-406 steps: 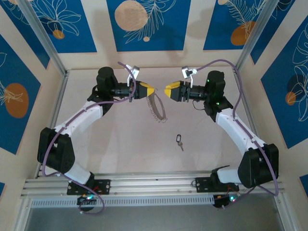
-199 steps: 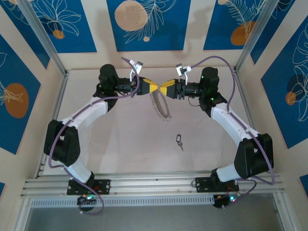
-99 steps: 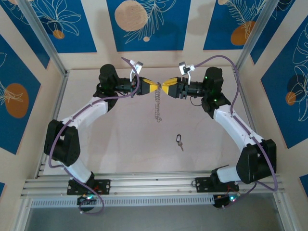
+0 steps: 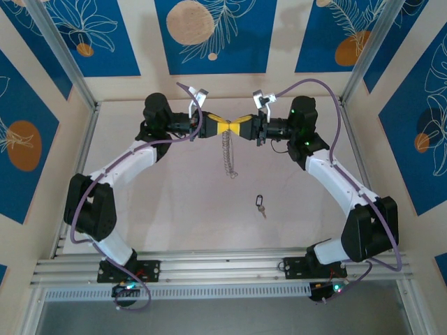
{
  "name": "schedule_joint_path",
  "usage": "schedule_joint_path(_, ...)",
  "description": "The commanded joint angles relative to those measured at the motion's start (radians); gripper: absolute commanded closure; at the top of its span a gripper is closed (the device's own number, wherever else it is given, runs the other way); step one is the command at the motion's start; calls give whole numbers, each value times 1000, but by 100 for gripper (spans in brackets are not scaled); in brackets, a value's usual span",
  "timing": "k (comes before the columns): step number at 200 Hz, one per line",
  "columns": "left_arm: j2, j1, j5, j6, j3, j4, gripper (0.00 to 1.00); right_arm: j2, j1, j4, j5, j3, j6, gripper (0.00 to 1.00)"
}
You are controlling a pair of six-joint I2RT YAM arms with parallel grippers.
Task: Put the keys on the keyring
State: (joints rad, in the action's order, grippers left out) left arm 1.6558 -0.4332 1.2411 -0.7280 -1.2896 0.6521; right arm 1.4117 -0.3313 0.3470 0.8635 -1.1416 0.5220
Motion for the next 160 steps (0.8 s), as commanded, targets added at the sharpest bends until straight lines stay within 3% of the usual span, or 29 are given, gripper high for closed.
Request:
schedule_joint_path(1, 2, -11, 23, -9, -40, 62, 100, -8, -5, -25, -8, -29, -21, 100)
schedule_joint_path(23, -9, -6, -12, -12, -31, 65, 100, -24, -5, -36, -26, -18, -29, 100)
schedule_joint_path(45, -44, 16, -99, -30, 20, 116, 73, -48, 0, -7, -61, 10, -11, 100)
schedule_joint_path(66, -83, 42, -205, -89, 98, 221, 63, -70, 1, 40, -86, 44, 13, 100)
schedule_joint_path(160, -87, 26, -300, -289, 234, 477, 60, -112, -19, 321, -203, 151, 190, 100)
